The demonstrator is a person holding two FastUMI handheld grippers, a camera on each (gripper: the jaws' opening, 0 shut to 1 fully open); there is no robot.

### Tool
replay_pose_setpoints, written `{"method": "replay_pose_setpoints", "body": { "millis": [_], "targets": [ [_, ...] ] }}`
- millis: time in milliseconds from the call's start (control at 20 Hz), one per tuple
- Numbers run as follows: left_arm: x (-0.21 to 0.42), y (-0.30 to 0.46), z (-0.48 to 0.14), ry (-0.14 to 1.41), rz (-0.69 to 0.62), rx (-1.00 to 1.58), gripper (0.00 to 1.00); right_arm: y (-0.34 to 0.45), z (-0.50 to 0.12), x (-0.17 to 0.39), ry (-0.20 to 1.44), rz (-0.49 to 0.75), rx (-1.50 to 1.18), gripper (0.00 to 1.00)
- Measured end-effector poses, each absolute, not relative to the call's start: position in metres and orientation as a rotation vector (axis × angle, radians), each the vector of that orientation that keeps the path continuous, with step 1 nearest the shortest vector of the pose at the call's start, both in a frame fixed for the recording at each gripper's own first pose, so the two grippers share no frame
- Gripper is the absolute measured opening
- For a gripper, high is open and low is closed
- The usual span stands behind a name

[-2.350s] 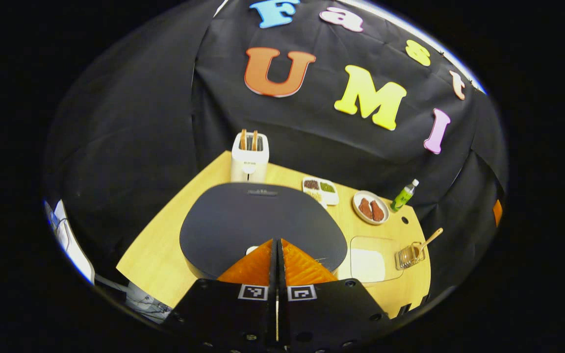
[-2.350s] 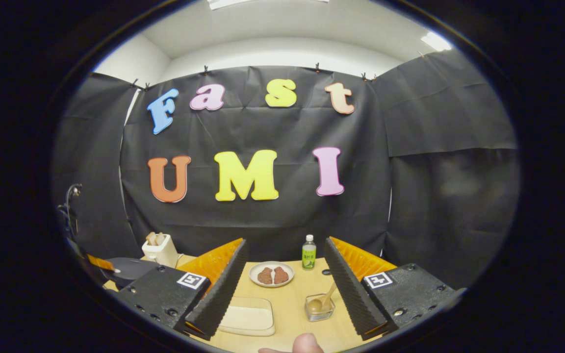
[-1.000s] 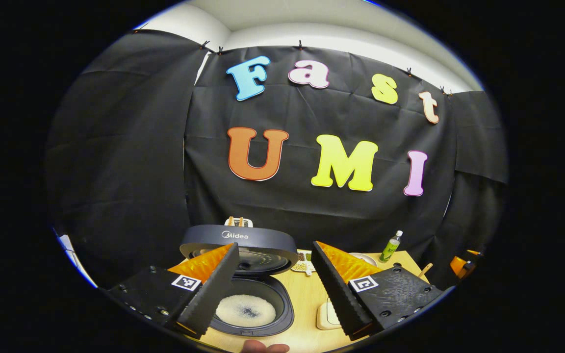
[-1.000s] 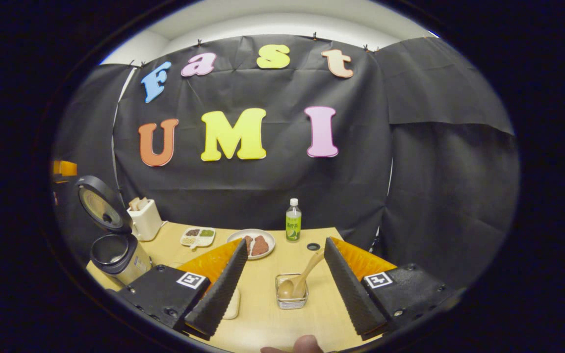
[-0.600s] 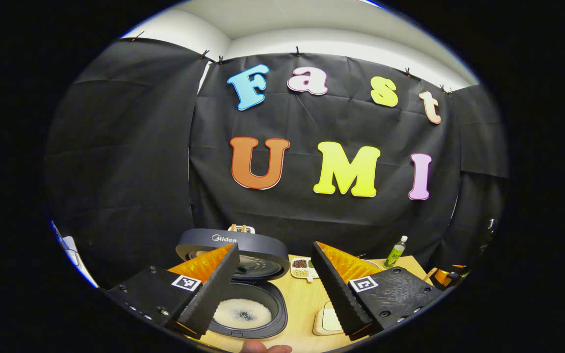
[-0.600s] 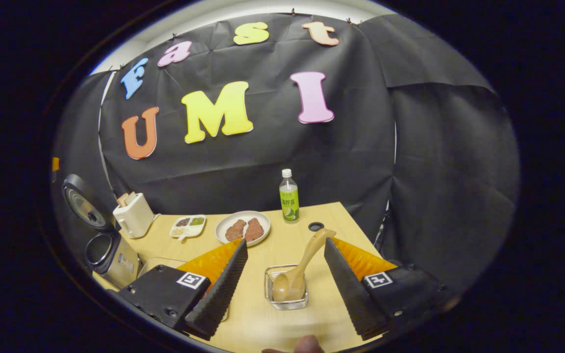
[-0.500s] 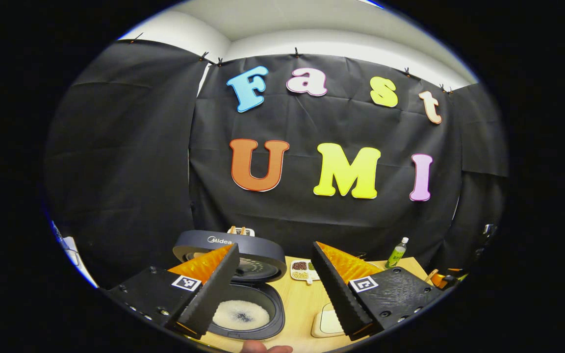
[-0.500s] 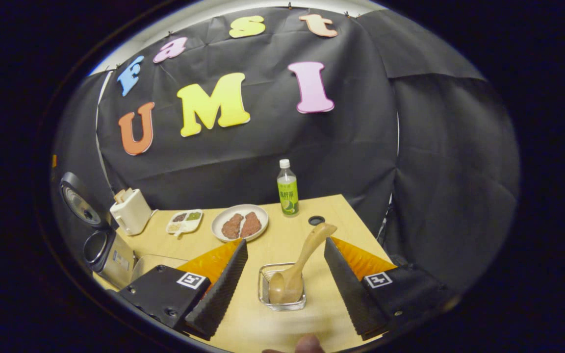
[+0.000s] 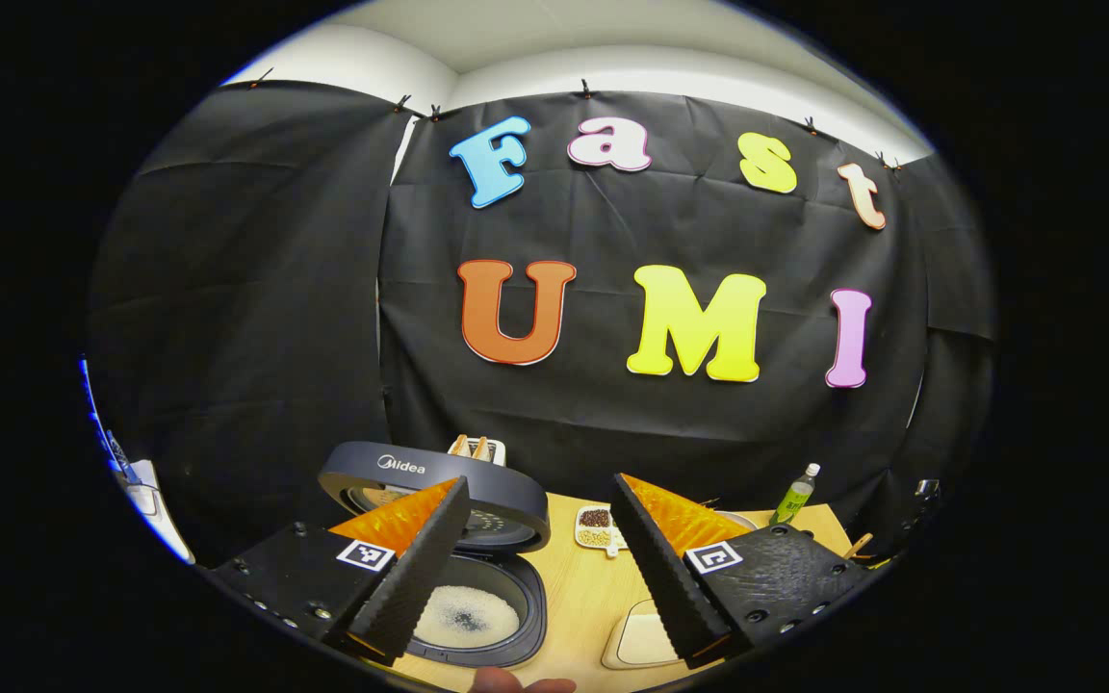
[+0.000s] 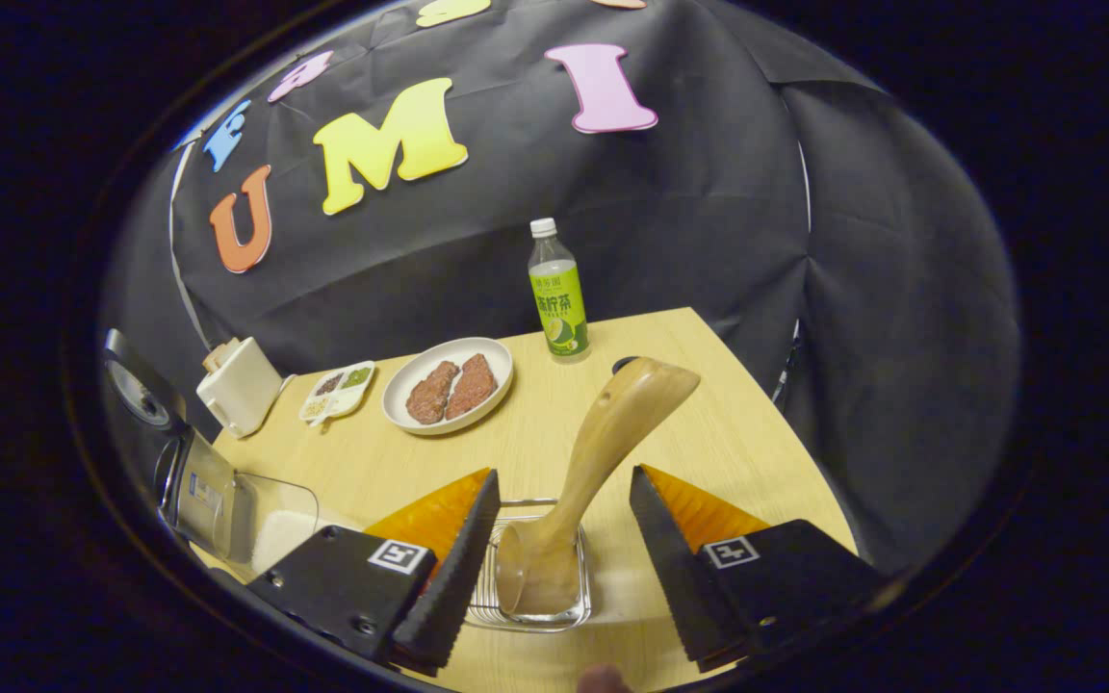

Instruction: Close the left gripper, press the button to open the rice cooker; take a wooden spoon from the chopstick holder with the right hand, scoop a spoonful of rice and pour it into the rice cooker, then put the wooden spoon back into the chopstick holder.

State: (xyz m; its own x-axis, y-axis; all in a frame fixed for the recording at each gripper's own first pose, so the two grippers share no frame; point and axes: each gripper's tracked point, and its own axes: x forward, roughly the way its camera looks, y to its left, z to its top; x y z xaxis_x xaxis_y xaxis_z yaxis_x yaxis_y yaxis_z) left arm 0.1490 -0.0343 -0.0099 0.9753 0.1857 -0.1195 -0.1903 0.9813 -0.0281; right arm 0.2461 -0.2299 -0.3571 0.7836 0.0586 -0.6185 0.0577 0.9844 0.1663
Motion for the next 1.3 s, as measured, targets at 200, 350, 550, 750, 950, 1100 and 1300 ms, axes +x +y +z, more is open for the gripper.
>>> {"method": "replay_pose_setpoints", "body": {
  "millis": [200,350,550,750,950,1100,1300],
  "targets": [
    [0.149,-0.036,-0.014,0.136,0.197,-0.027,0.95,-0.226,-0.365,0.253,0.692,0.012,0.21,0.63],
    [0.144,-0.036,-0.013,0.139,0.194,-0.019,0.95,-0.227,-0.361,0.251,0.686,-0.003,0.223,0.52],
    [0.138,-0.036,-0.01,0.134,0.173,-0.028,0.95,-0.222,-0.351,0.242,0.691,-0.003,0.267,0.25],
    [0.126,-0.032,-0.008,0.133,0.154,-0.032,0.95,-0.217,-0.336,0.237,0.671,-0.035,0.275,0.1],
    [0.111,-0.027,-0.005,0.123,0.135,-0.02,0.95,-0.216,-0.303,0.234,0.598,-0.085,0.202,0.08],
    [0.1,-0.015,0.001,0.093,0.138,-0.017,0.95,-0.207,-0.271,0.227,0.548,-0.101,0.143,0.08],
    [0.086,-0.004,0.007,0.058,0.132,-0.011,0.95,-0.171,-0.219,0.216,0.467,-0.073,0.055,0.08]
  ]
}}
